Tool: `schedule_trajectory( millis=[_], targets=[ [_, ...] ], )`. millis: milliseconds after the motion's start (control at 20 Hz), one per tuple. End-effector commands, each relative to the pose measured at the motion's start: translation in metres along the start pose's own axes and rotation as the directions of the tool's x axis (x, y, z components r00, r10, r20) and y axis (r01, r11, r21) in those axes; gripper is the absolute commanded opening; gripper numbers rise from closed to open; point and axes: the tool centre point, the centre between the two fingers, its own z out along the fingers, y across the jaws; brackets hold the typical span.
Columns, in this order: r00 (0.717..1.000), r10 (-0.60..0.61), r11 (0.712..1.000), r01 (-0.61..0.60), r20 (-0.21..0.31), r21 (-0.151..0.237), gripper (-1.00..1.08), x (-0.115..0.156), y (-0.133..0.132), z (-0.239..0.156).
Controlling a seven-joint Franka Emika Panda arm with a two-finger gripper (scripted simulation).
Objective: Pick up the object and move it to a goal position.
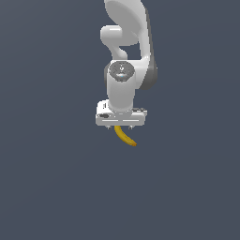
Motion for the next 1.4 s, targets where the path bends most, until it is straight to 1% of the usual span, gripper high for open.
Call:
schedule_trajectory(
  millis=[0,150,400,750,1100,1350],
  targets=[
    [1.000,0.000,1.000,0.000,0.000,0.000,1.00,0.000,0.000,0.000],
    [1.000,0.007,1.000,-0.007,0.001,0.003,1.00,0.000,0.005,-0.001],
    [0.999,0.037,0.999,-0.037,0.004,0.015,1.00,0.002,0.022,-0.005],
    [1.000,0.021,1.000,-0.021,0.002,0.014,1.00,0.001,0.020,-0.002],
    [0.997,-0.075,0.997,0.076,-0.009,0.009,1.00,-0.007,0.014,0.018],
    [0.980,-0.197,0.980,0.197,-0.022,0.003,1.00,-0.019,0.004,0.041]
  ],
)
